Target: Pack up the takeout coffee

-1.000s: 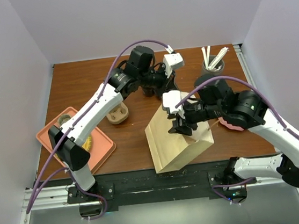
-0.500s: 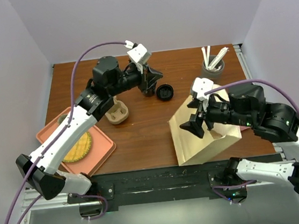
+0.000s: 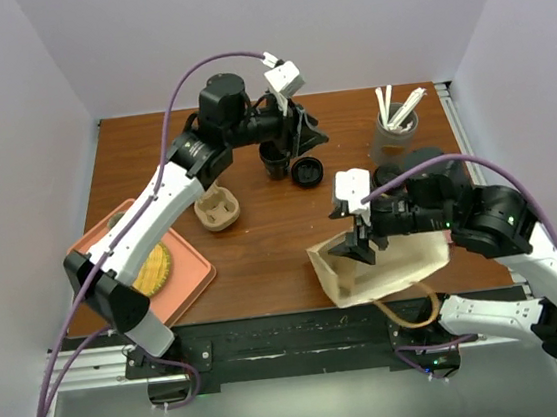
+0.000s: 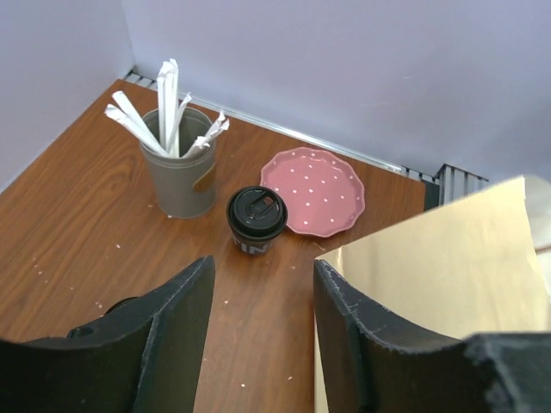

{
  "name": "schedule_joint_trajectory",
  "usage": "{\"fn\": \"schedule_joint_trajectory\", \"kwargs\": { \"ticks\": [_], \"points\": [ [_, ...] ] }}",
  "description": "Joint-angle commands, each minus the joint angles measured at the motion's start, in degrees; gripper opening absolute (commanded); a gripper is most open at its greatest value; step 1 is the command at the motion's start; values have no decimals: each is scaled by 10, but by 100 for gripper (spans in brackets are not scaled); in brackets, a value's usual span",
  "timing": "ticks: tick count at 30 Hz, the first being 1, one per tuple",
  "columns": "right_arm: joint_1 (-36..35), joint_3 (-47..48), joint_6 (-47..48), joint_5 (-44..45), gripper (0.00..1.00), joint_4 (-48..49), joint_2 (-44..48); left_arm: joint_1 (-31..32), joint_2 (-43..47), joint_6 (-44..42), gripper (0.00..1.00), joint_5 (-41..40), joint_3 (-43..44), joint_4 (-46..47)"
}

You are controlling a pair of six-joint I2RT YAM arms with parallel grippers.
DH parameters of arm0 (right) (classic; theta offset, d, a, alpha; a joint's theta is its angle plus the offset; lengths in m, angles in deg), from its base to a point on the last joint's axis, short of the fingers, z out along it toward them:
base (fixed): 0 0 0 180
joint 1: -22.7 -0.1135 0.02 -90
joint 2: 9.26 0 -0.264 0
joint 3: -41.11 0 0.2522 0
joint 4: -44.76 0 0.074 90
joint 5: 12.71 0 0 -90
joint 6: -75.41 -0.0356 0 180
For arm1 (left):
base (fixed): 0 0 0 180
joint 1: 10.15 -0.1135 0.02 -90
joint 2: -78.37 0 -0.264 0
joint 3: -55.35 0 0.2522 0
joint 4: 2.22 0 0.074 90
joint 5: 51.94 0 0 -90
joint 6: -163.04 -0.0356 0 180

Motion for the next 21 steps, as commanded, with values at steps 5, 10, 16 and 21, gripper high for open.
{"fn": "schedule_joint_trajectory", "kwargs": {
  "ticks": [5, 10, 16, 21],
  "points": [
    [-1, 58, 95, -143, 66, -39, -94, -44, -16, -29, 56, 148, 36, 6],
    [-2, 66, 38, -57, 66, 17, -109, -66, 40, 72, 55, -51, -21, -40],
    [-1, -1, -47, 6, 69, 114, -77, -68, 124, 124, 62, -261, -22, -157],
    [-1, -34, -134, 79, 69, 172, -66, -66, 232, 244, 62, -309, -92, -237]
  ]
}}
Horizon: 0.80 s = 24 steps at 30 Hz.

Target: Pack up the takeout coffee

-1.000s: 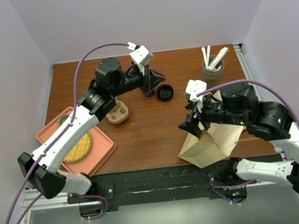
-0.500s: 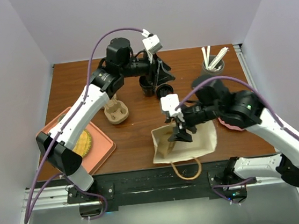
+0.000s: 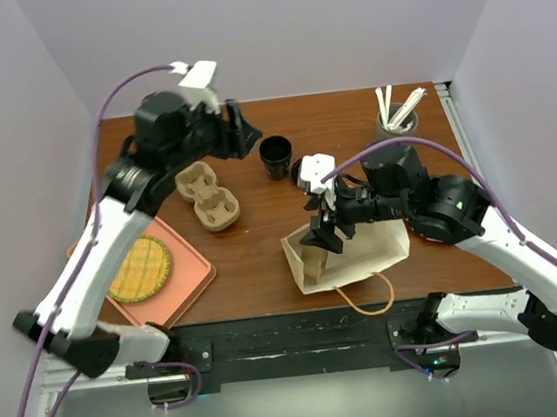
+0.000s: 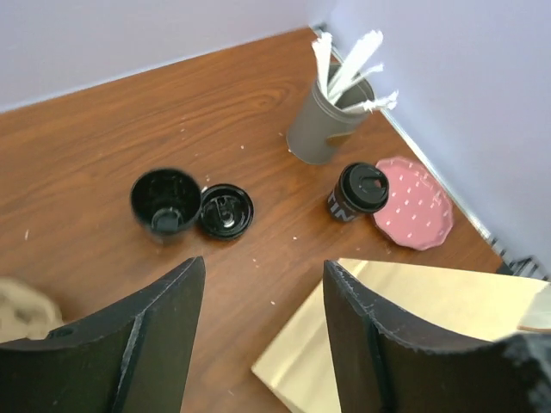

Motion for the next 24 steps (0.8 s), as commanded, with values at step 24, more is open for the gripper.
{"fn": "schedule_joint_trajectory", "kwargs": {
  "ticks": [24],
  "points": [
    [0, 22, -373, 304, 81, 2, -45, 88, 221, 327, 65, -106, -300, 39]
  ]
}}
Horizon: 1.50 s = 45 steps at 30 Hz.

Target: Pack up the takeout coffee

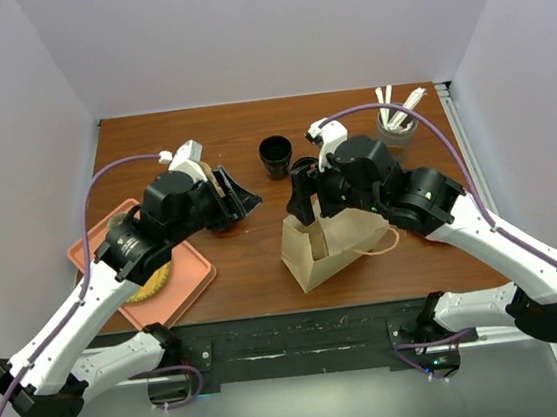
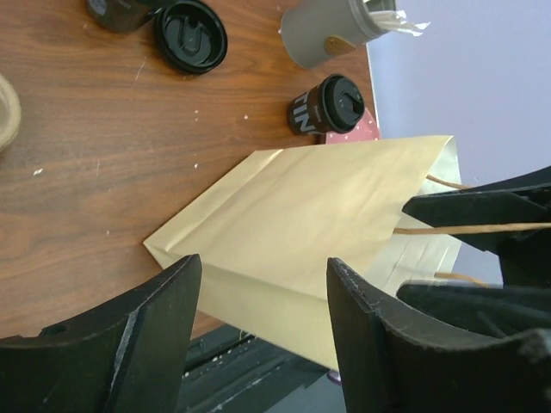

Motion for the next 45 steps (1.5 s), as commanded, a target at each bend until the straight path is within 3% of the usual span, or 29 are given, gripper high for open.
{"fn": "schedule_joint_trajectory", "kwargs": {
  "ticks": [1, 10, 26, 30, 34, 39, 45],
  "points": [
    [0, 24, -14, 46, 82, -35, 12, 3, -11, -26, 65, 5, 3, 70],
    [0, 33, -29, 13, 82, -42, 23, 4, -26, -26, 65, 15, 24, 78],
    [0, 103, -64, -18, 79, -149, -16, 3, -24, -26, 65, 16, 24, 88],
    [0, 65, -92, -5, 78, -113, -1, 4, -22, -31, 65, 56, 11, 97],
    [0, 48, -107, 7, 77, -79, -6, 10, 6, -67, 63, 102, -59, 135],
    [0, 35, -113, 19, 77, -61, -7, 19, 3, 12, 65, 100, -84, 182],
    [0, 18, -101, 14, 77, -47, -4, 28, -51, 33, 71, 56, -28, 149]
  ]
}}
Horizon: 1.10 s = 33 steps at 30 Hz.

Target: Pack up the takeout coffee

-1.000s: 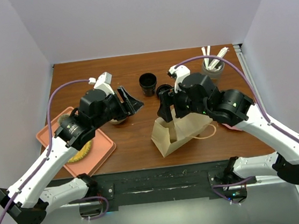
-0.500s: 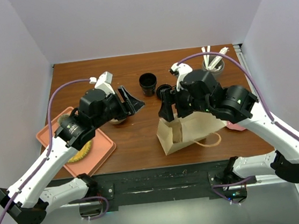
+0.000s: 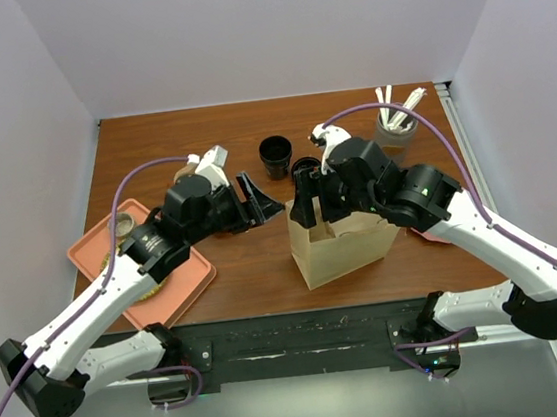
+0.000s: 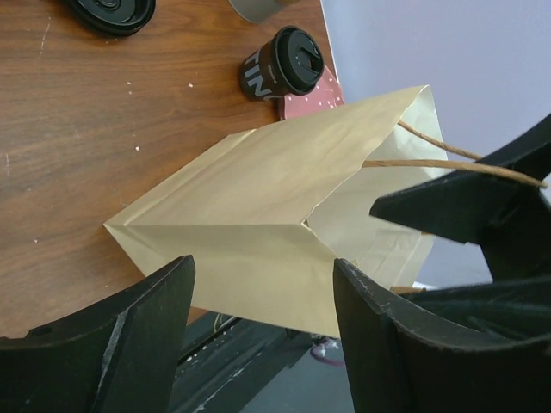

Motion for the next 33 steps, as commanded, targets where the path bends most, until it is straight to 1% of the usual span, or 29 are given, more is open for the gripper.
{"fn": "schedule_joint_trajectory", "kwargs": {
  "ticks": [1, 3, 7, 12, 19, 28, 33],
  "points": [
    [0, -4, -1, 8, 77, 36, 9, 9, -31, 29, 71, -25, 50, 20],
    [0, -7, 3, 3, 77, 41, 10, 10, -38, 44, 71, -36, 49, 19],
    [0, -10, 10, 1, 77, 49, 16, 10, -56, 44, 70, -36, 57, 14],
    [-1, -13, 14, -5, 77, 44, 14, 9, -66, 35, 66, -21, 59, 41],
    [0, -10, 16, -9, 78, 20, 21, 11, -66, 21, 64, -9, 60, 52],
    [0, -7, 20, -51, 78, 0, 24, 10, -73, 5, 55, 5, 50, 61],
    [1, 1, 28, -61, 79, -23, 27, 10, -72, -9, 54, 1, 48, 58]
  ]
}}
